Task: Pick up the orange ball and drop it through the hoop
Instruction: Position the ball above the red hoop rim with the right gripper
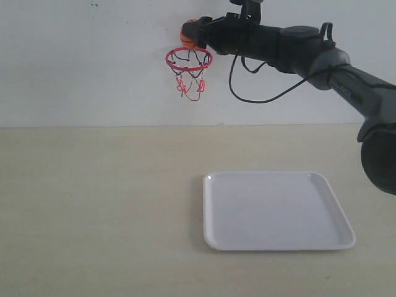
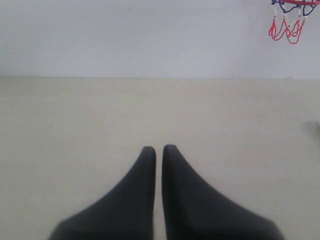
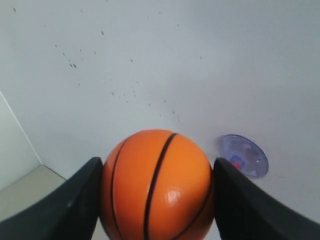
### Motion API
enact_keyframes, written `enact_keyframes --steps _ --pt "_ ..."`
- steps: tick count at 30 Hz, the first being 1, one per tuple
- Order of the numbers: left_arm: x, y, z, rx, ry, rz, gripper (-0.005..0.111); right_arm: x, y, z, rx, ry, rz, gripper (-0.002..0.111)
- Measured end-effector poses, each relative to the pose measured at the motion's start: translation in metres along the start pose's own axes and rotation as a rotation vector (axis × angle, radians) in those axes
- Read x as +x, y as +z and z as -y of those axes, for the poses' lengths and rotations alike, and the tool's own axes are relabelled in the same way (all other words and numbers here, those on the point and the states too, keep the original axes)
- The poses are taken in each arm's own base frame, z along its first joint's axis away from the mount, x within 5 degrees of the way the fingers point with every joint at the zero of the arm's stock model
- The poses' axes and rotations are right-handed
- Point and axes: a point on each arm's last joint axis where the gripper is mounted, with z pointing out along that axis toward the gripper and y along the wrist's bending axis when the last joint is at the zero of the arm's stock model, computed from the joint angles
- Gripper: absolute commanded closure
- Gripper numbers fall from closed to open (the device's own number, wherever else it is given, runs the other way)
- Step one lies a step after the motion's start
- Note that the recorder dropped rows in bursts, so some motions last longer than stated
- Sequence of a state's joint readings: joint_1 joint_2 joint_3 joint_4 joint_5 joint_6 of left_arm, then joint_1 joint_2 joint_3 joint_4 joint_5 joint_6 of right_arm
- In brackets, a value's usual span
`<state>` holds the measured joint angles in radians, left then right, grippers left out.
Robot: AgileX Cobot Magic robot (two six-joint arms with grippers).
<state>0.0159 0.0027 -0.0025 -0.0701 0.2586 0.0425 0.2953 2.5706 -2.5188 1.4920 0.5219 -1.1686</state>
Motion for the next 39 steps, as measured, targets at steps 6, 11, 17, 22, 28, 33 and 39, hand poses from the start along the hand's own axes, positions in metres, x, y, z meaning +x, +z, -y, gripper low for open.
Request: enact_keyframes --steps 6,11,17,22,28,33,39 --pt "0.000 0.000 0.000 0.000 0.000 0.000 0.103 0.001 0.002 -0.001 0.028 -0.006 0.008 0.108" --pt "0.000 0.000 0.000 0.000 0.000 0.000 0.103 0.001 0.002 0.000 0.039 0.028 0.013 0.108" --pt "0.000 0.000 0.000 0.000 0.000 0.000 0.103 -0.001 0.002 0.004 0.075 0.132 0.036 0.108" --pt "0.000 0.000 0.000 0.000 0.000 0.000 0.103 -0.002 0.002 0.006 0.093 0.222 0.055 0.108" --pt "0.000 0.000 0.000 0.000 0.000 0.000 0.103 -0.002 0.002 0.005 0.083 0.302 0.056 0.108" --pt "0.000 0.000 0.000 0.000 0.000 0.000 0.103 0.000 0.002 0.000 0.030 0.367 0.027 0.108" --pt "0.000 0.000 0.000 0.000 0.000 0.000 0.103 0.009 0.004 0.001 0.006 0.411 -0.004 0.108"
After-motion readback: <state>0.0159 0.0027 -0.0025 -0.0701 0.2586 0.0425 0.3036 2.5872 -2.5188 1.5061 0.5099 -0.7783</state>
